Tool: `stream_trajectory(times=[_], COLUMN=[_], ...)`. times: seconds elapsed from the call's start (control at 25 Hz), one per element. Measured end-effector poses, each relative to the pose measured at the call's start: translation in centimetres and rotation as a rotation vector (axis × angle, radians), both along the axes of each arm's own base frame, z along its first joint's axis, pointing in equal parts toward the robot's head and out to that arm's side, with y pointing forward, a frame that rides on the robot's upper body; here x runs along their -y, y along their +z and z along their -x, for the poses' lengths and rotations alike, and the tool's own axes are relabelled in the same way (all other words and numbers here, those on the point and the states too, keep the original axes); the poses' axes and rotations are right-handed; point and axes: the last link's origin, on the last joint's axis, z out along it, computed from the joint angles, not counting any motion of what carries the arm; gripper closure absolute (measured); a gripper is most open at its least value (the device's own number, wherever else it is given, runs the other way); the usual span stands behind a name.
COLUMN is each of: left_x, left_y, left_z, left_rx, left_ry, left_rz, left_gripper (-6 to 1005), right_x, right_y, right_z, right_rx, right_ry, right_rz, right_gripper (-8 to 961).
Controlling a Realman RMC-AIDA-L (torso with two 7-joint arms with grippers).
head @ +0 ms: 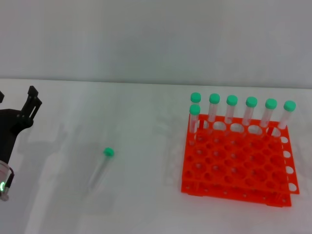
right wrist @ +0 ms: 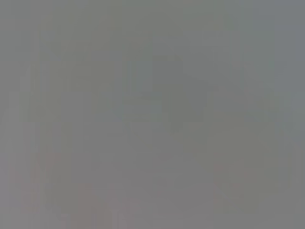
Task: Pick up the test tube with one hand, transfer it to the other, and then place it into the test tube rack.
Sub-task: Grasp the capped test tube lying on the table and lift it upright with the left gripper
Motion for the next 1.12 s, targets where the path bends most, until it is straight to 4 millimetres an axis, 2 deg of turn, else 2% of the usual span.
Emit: stream_trajectory(times=[1.12], left_x=[-1.01], left_y=[-0.44], left_z=[-0.60], left_rx=[-0.020], left_ry=[-0.016], left_rz=[0.043], left_gripper=[143], right_x=[-1.00], right_y=[-0.25], right_z=[0.24], right_rx=[-0.018], right_ry=[-0.005], right_rz=[0.019], right_gripper=[88])
